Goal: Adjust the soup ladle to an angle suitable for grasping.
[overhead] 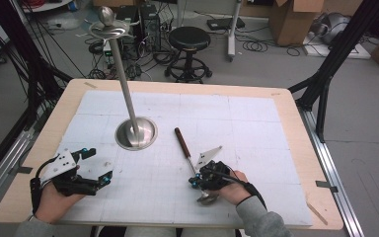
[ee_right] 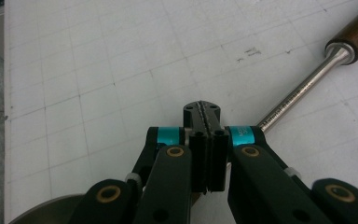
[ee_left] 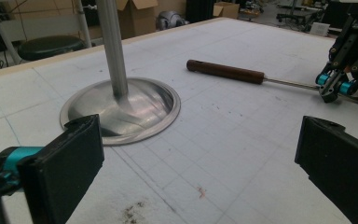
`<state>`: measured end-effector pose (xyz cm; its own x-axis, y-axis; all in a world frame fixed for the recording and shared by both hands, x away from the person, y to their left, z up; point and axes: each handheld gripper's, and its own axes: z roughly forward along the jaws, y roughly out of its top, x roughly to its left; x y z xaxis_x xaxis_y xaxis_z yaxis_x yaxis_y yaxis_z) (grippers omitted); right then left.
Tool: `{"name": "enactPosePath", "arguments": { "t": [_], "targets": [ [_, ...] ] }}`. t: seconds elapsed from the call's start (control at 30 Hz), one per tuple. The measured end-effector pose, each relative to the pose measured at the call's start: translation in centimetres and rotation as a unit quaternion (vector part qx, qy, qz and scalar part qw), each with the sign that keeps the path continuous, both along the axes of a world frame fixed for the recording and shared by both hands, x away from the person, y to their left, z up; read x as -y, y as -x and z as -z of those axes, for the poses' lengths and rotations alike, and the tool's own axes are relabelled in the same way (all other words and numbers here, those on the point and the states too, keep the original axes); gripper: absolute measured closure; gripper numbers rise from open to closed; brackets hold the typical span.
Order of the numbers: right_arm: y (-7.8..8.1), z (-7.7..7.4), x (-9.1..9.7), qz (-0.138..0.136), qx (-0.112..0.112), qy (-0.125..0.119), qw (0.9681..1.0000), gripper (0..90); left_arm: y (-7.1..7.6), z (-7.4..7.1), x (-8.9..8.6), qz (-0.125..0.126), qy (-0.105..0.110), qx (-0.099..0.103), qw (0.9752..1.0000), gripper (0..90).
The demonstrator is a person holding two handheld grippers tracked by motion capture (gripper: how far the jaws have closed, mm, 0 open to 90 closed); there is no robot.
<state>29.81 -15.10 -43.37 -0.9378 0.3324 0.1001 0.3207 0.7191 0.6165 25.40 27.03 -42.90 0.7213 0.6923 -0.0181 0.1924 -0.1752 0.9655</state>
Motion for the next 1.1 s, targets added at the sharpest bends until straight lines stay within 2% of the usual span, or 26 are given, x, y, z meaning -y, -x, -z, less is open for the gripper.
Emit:
{"name": "enactPosePath", "arguments": {
  "t": [0.5,0.9,1.1],
  "targets": [
    [0.1,0.0,0.7,0.002,0.004,0.002,1.0000,90.0,0.0,0.0,0.0,0.002,0.000,0.000,1.0000,1.7],
    [-0.4,-0.1,2.4,0.010,-0.014,0.000,0.9998,90.0,0.0,0.0,0.0,0.002,0.001,-0.001,1.0000,1.7],
    [-0.7,-0.2,3.9,0.019,-0.024,0.002,0.9995,90.0,0.0,0.0,0.0,0.002,0.002,-0.001,1.0000,1.7]
  ]
}}
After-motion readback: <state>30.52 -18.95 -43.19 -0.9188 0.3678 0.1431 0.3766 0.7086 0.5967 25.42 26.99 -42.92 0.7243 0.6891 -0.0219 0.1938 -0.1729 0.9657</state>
